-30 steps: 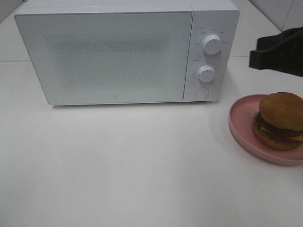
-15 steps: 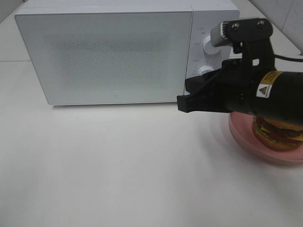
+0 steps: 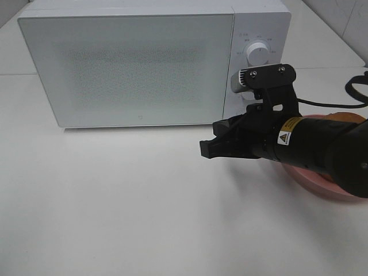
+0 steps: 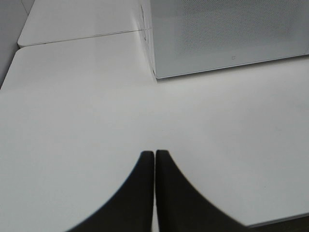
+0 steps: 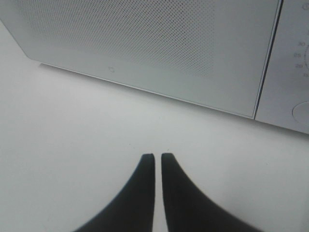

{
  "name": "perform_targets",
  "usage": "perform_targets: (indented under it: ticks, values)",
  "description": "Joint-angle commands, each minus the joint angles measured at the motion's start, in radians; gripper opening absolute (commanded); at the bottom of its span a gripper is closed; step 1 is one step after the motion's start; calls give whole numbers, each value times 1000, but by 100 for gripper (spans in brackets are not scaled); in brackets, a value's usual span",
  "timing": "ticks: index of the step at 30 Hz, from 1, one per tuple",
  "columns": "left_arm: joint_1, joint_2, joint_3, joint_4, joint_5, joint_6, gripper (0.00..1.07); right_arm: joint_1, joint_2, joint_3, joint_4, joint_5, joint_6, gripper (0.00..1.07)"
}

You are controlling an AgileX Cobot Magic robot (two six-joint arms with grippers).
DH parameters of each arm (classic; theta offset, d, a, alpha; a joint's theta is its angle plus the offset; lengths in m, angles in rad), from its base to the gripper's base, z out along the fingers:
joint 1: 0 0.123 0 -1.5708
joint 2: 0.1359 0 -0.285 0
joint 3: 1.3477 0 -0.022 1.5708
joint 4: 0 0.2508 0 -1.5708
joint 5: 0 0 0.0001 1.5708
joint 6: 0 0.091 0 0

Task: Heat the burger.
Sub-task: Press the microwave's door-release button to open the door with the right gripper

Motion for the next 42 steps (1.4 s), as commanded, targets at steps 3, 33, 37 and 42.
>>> perform_targets:
  ticks: [3,33,37,42]
  values:
    - [2,-19,0,-1,-7,3,0,6,47,-2,-3,-111,46,5]
    - [2,-19,0,-1,-7,3,0,6,231,-37,53,-414,1102,0]
    - [2,-19,0,-1,-7,3,0,5,231,-37,117,-412,1120,0]
    - [2,-19,0,-1,-7,3,0,5,231,-37,306,-412,1121,0]
